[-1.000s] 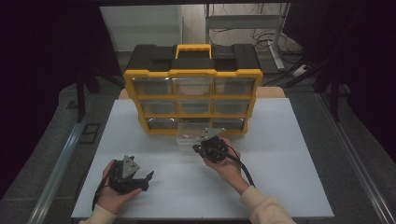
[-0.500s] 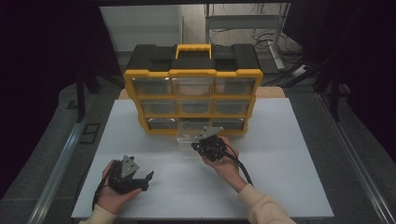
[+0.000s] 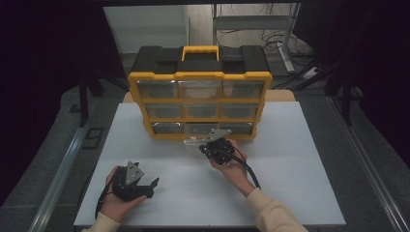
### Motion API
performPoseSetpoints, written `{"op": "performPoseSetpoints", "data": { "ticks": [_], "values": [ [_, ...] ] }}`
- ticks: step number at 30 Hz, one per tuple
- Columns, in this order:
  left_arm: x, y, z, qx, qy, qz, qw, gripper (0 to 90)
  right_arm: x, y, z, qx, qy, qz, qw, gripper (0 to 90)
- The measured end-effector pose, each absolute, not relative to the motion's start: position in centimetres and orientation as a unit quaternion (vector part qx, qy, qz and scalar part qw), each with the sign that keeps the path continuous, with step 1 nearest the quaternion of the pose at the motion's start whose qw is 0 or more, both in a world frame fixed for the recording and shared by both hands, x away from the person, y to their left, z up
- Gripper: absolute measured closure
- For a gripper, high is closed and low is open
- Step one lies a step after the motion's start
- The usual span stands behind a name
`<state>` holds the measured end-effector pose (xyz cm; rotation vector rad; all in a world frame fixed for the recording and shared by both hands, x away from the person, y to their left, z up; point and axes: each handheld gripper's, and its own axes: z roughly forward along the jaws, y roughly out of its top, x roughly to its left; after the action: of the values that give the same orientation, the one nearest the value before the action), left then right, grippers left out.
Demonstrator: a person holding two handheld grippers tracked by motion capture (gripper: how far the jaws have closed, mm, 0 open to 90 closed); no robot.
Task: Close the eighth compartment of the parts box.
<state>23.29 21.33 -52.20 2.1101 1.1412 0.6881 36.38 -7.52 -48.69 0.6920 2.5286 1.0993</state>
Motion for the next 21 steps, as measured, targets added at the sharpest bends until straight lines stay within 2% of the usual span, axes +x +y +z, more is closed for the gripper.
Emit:
{"op": "performPoseSetpoints", "data": {
  "ticks": [21],
  "values": [
    [23.3, 21.4, -52.2, 0.804, 0.432, 0.261, 0.314, 12.1, 37.5, -7.4, -49.0, 0.250, 0.876, 0.383, 0.153, 90.0]
  ]
}}
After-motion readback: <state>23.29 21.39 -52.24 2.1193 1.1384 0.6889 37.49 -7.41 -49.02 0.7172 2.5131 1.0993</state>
